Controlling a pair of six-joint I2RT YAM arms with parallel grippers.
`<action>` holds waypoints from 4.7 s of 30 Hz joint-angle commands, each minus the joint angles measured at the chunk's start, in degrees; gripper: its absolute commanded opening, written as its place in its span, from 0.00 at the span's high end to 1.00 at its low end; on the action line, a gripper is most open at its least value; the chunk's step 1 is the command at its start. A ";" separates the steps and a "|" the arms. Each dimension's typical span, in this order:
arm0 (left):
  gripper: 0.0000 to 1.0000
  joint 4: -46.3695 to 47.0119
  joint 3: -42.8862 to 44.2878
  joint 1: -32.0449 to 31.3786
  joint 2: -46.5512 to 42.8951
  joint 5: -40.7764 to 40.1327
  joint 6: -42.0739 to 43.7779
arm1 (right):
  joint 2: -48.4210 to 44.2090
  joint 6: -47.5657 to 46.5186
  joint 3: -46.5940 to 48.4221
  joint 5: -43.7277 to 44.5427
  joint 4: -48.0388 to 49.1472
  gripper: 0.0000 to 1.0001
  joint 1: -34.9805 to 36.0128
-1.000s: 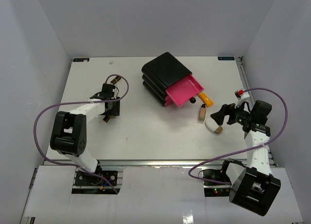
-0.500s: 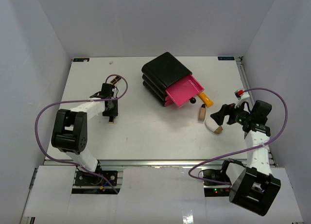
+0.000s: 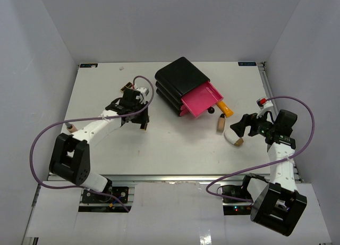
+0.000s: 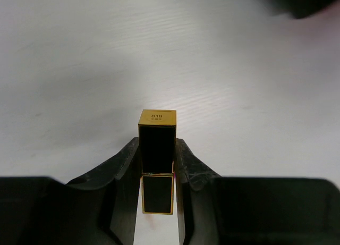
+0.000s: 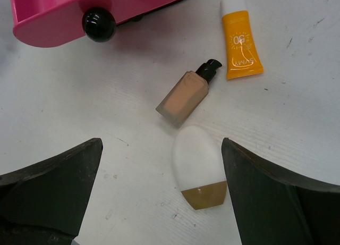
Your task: Organize the makeup
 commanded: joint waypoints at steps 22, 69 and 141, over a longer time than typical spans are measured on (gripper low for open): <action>0.88 -0.30 54.56 -29.90 28.16 -12.36 7.95 | 0.20 -0.41 -0.36 -0.65 1.10 0.00 -2.64; 0.09 8.87 20.71 14.90 12.83 -1.52 4.06 | -1.03 -19.84 1.40 -16.91 -10.77 0.01 -3.95; 0.85 19.51 19.38 -25.41 6.70 -4.10 0.48 | -0.65 -19.57 1.49 -15.89 -10.59 0.02 -6.56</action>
